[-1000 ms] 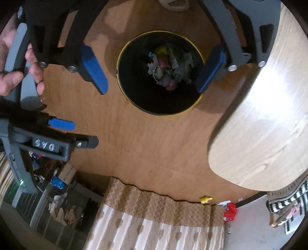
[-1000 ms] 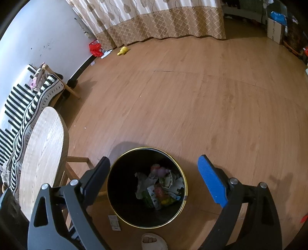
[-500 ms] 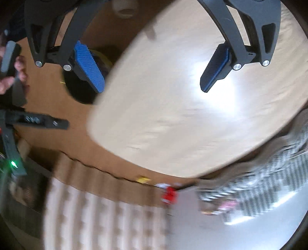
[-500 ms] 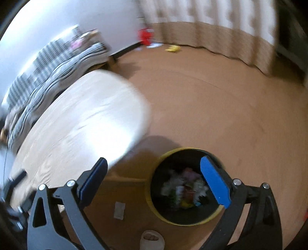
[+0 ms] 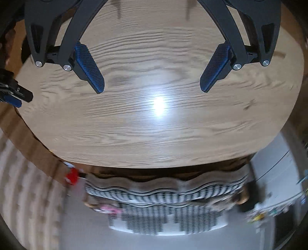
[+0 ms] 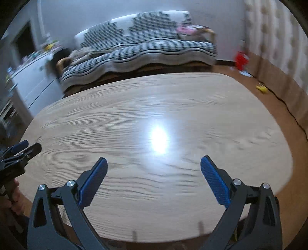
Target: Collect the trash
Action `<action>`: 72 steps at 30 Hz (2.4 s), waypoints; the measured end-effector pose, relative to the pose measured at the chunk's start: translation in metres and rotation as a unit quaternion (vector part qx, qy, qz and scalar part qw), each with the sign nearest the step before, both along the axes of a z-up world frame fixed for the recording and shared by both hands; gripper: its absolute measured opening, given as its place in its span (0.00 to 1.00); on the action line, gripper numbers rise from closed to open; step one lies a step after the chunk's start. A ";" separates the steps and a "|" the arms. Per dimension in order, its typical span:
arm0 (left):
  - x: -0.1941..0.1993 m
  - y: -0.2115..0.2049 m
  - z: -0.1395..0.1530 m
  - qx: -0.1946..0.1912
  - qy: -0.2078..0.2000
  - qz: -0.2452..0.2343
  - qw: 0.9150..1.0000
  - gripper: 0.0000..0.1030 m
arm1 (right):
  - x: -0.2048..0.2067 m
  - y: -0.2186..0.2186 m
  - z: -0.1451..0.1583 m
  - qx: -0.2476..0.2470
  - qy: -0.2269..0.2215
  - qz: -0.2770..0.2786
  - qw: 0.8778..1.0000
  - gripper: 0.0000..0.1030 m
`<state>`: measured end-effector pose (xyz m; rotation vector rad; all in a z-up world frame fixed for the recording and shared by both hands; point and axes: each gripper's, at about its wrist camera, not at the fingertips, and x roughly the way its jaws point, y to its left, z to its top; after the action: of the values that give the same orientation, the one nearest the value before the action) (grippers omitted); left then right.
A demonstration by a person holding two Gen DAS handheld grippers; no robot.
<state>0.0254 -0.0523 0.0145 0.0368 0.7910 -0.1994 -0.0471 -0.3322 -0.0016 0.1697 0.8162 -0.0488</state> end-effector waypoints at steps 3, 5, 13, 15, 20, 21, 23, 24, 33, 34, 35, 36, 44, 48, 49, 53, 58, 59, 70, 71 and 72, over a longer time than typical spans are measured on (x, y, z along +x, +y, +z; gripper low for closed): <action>0.004 0.030 -0.001 -0.007 0.006 0.027 1.000 0.94 | 0.020 0.040 0.002 -0.007 0.003 0.033 0.999 0.91; 0.010 0.047 -0.002 -0.013 0.012 0.038 0.999 0.94 | 0.028 0.063 0.001 -0.012 0.004 0.050 0.999 0.91; 0.018 0.064 -0.003 -0.015 0.015 0.042 0.999 0.94 | 0.050 0.096 -0.007 -0.027 0.013 0.063 0.998 0.92; 0.018 0.066 -0.004 -0.014 0.017 0.041 0.999 0.94 | 0.056 0.094 -0.009 -0.026 0.015 0.060 0.998 0.92; 0.021 0.069 -0.005 -0.025 0.018 0.038 0.999 0.94 | 0.056 0.094 -0.013 -0.026 0.017 0.057 0.998 0.92; 0.021 0.069 -0.005 -0.027 0.019 0.037 0.999 0.94 | 0.057 0.094 -0.013 -0.026 0.017 0.057 0.998 0.92; 0.021 0.069 -0.005 -0.026 0.018 0.037 0.999 0.94 | 0.055 0.094 -0.014 -0.028 0.018 0.058 0.998 0.92; 0.020 0.068 -0.005 -0.025 0.018 0.037 0.999 0.94 | 0.055 0.094 -0.014 -0.028 0.018 0.059 0.998 0.92; 0.020 0.068 -0.005 -0.022 0.018 0.036 0.999 0.94 | 0.049 0.088 -0.015 -0.027 0.019 0.060 0.998 0.92; 0.020 0.068 -0.005 -0.023 0.018 0.036 0.999 0.94 | 0.049 0.089 -0.015 -0.028 0.019 0.060 0.998 0.92; 0.020 0.068 -0.005 -0.023 0.018 0.036 0.999 0.94 | 0.049 0.089 -0.015 -0.028 0.019 0.060 0.998 0.92; 0.019 0.068 -0.005 -0.023 0.018 0.036 0.999 0.94 | 0.049 0.088 -0.015 -0.027 0.019 0.060 0.998 0.92; 0.018 0.068 -0.006 -0.020 0.018 0.035 0.999 0.94 | 0.049 0.087 -0.014 -0.027 0.019 0.056 0.998 0.92; 0.018 0.069 -0.007 -0.020 0.018 0.035 0.999 0.94 | 0.049 0.087 -0.014 -0.027 0.018 0.057 0.998 0.92; 0.017 0.069 -0.008 -0.019 0.018 0.035 0.999 0.94 | 0.049 0.086 -0.014 -0.028 0.018 0.057 0.998 0.92; 0.017 0.070 -0.008 -0.019 0.019 0.036 0.999 0.94 | 0.049 0.084 -0.013 -0.028 0.018 0.055 0.998 0.92; 0.017 0.071 -0.008 -0.019 0.019 0.035 0.999 0.94 | 0.049 0.083 -0.012 -0.028 0.018 0.054 0.998 0.92; 0.017 0.070 -0.008 -0.019 0.019 0.035 0.999 0.94 | 0.048 0.083 -0.012 -0.028 0.018 0.054 0.998 0.92; 0.016 0.072 -0.009 -0.016 0.020 0.034 0.999 0.94 | 0.048 0.083 -0.012 -0.028 0.018 0.054 0.998 0.93; 0.016 0.073 -0.009 -0.016 0.020 0.034 0.999 0.94 | 0.048 0.082 -0.012 -0.028 0.018 0.054 0.998 0.93; 0.017 0.072 -0.009 -0.016 0.020 0.033 0.999 0.94 | 0.048 0.082 -0.012 -0.028 0.018 0.054 0.998 0.93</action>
<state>0.0419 0.0197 0.0056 -0.0242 0.8267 -0.1500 0.0008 -0.2504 -0.0139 0.0720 0.8572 0.0268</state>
